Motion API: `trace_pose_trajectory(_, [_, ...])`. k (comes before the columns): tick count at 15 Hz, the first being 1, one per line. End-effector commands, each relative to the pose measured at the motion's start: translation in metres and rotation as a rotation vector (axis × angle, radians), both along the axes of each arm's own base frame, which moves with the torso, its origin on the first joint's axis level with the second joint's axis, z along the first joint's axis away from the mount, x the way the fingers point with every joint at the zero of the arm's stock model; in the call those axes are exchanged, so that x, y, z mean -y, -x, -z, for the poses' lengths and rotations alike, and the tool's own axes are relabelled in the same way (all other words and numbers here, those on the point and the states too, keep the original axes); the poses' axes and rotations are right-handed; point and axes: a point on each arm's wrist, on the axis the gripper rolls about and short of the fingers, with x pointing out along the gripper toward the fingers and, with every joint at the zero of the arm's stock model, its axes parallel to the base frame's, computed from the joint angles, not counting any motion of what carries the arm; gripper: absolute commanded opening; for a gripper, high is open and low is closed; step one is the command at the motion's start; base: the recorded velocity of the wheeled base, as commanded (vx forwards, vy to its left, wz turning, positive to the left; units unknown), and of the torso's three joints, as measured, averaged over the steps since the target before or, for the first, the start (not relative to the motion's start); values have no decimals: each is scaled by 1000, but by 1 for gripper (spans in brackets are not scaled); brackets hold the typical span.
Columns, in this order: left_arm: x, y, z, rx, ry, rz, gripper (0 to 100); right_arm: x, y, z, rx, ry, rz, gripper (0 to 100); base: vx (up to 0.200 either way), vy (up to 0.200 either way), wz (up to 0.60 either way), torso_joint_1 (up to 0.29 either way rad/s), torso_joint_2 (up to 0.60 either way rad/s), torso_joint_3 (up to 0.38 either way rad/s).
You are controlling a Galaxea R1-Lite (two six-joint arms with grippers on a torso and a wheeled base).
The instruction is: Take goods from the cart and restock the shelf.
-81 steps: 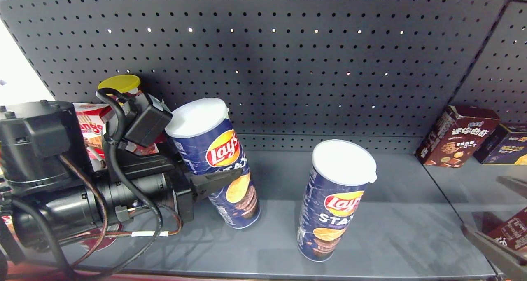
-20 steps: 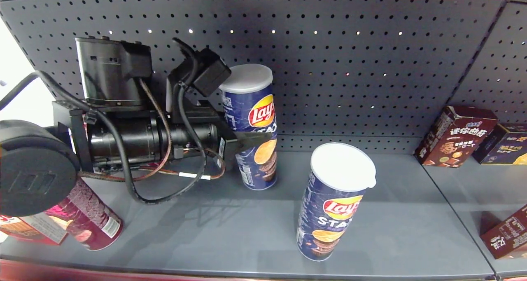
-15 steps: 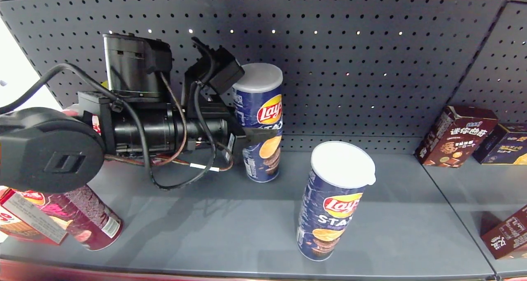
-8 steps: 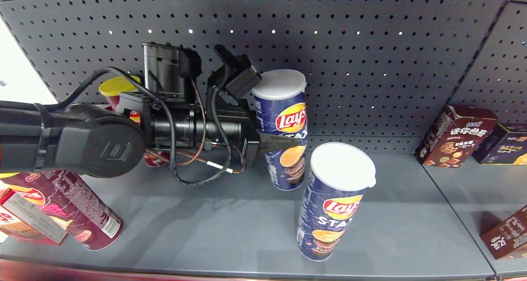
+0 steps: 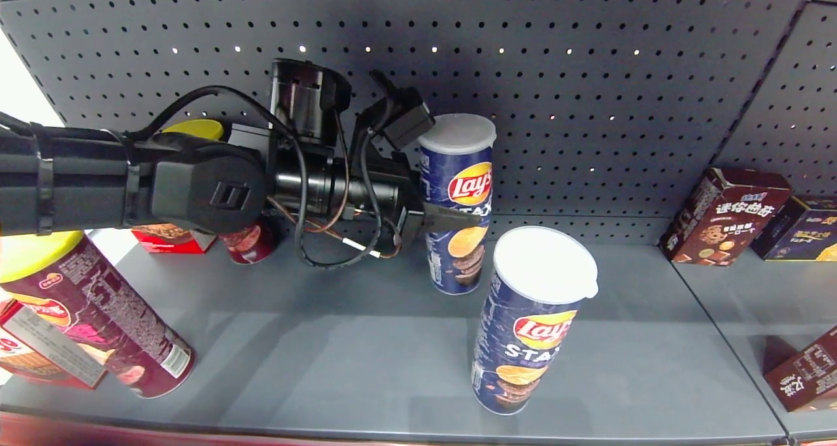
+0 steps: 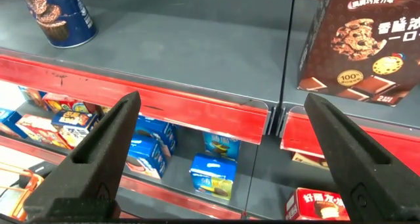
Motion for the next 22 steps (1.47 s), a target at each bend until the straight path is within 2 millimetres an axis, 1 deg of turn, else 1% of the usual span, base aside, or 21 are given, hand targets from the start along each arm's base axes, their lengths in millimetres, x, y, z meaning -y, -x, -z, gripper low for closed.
trace_pose_trajectory(1, [0,-11,8,-11,-7,-12,0,0,0,0,-1,1,-1,100,0,0,0,0,0,0])
trace_pose_trajectory(6, [-3,-21,19,-25,-21,-28,0,0,0,0,-1,1,-1,100,0,0,0,0,0,0])
trace_pose_trajectory(14, [3,-25,32,-19,-45,-14,0,0,0,0,-1,1,-1,100,0,0,0,0,0,0])
trace_pose_trajectory(20, [4,-27,36,-9,-59,-23,0,0,0,0,-1,1,-1,100,0,0,0,0,0,0])
trace_pose_trajectory(21, [5,-26,36,-8,-59,-20,100,0,0,0,-1,1,-1,100,0,0,0,0,0,0])
trace_pose_trajectory(22, [5,-26,35,-5,-57,-20,100,0,0,0,-1,1,-1,100,0,0,0,0,0,0])
